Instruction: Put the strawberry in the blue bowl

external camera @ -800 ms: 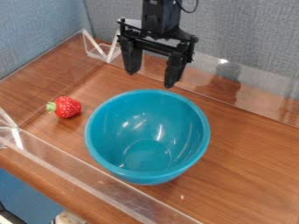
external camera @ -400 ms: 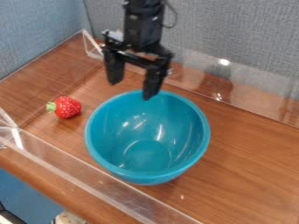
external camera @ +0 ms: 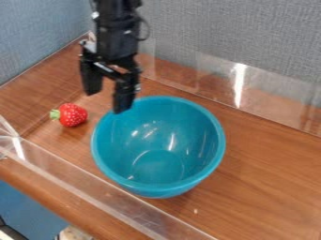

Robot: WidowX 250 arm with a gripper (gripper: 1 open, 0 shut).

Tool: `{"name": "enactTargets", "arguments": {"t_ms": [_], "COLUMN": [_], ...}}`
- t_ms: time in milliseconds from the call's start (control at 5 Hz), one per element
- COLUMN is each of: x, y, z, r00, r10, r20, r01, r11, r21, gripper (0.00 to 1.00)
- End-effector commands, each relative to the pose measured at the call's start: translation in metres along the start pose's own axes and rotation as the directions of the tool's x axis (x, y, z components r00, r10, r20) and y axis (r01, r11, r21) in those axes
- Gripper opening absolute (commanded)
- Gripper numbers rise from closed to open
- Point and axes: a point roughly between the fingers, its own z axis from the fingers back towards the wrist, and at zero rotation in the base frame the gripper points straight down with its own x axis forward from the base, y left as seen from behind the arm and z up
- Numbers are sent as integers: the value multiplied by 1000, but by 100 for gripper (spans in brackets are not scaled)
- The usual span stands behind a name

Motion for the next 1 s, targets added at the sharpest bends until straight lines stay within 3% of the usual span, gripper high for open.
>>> {"name": "enactTargets", "arguments": {"t_ms": [0, 400, 800], "x": [-9, -16, -14], "y": [15, 29, 42], "z": [14, 3, -18], "r00": [995, 993, 993], "r10": [-61, -82, -75], "r20": [80, 86, 87], "r01": [57, 76, 68], "r11": [997, 994, 995], "r21": [57, 76, 73], "gripper": [100, 100, 100]}}
